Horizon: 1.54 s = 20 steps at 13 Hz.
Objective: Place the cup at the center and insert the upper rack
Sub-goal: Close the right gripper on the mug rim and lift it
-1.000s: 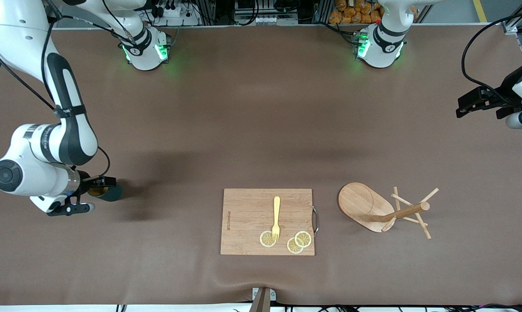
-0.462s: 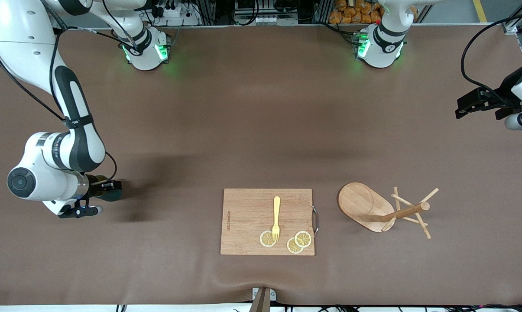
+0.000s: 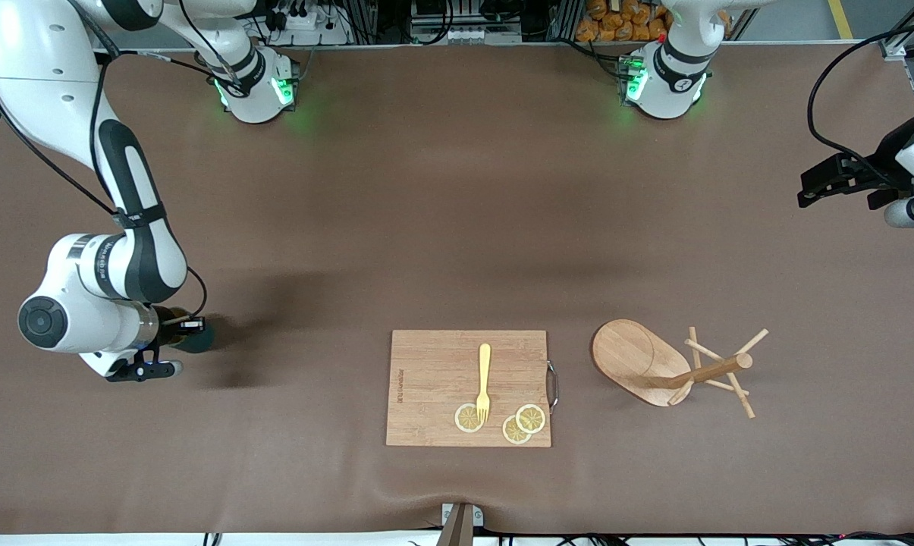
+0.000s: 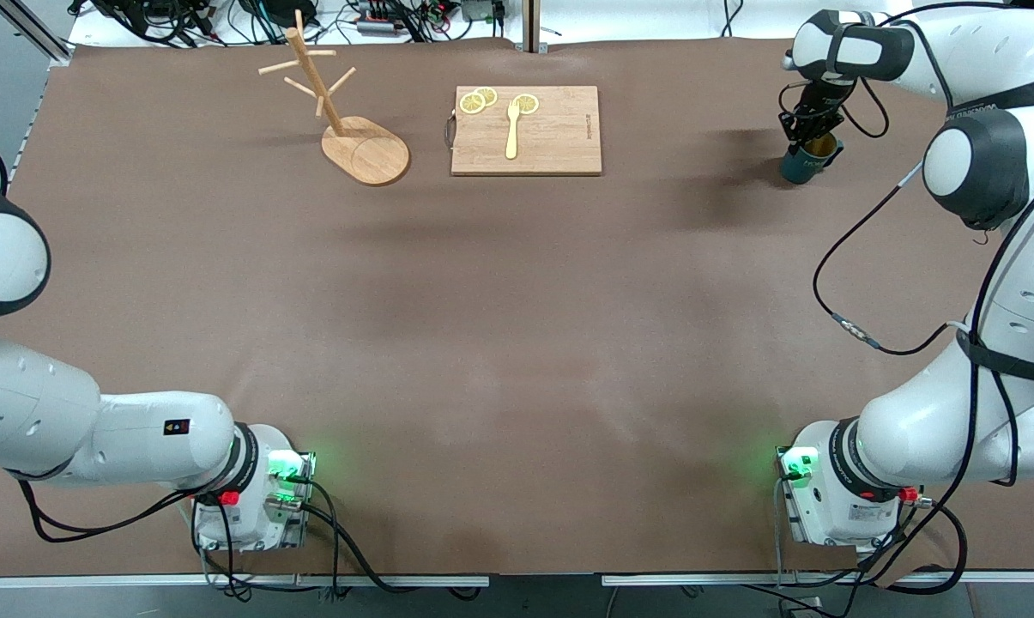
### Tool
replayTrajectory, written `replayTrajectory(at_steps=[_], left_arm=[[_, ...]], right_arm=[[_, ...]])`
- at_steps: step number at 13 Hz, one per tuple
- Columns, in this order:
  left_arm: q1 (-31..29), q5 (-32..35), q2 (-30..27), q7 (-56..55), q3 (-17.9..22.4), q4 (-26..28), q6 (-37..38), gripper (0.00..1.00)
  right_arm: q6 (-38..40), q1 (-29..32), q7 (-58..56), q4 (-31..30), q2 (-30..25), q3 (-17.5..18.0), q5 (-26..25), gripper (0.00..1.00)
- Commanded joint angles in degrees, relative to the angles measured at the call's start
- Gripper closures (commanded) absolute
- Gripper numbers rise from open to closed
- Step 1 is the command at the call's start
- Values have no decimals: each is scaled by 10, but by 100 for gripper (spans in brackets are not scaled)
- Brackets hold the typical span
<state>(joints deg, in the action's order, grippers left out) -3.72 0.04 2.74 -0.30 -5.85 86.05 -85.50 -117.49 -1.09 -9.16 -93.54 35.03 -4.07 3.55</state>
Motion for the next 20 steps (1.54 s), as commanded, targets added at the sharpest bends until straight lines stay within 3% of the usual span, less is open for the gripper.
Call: replayTrajectory(at_steps=[1, 4, 8, 12, 20], left_arm=[[-4, -1, 2, -8, -3, -8, 5, 0], [-5, -1, 2, -6, -4, -7, 5, 0], [-6, -1, 0, 0, -3, -6, 9, 0], [-12, -1, -3, 2, 1, -3, 11, 0], [-15, -1, -4, 2, 1, 4, 11, 0]], right_arm=[[5, -2, 1, 16, -2, 6, 6, 100], [15, -44, 12, 22, -21, 7, 13, 100], [36, -124, 108, 26, -46, 15, 45, 100], [55, -246, 283, 28, -67, 15, 45, 100], [49, -451, 545, 31, -53, 15, 45, 100]])
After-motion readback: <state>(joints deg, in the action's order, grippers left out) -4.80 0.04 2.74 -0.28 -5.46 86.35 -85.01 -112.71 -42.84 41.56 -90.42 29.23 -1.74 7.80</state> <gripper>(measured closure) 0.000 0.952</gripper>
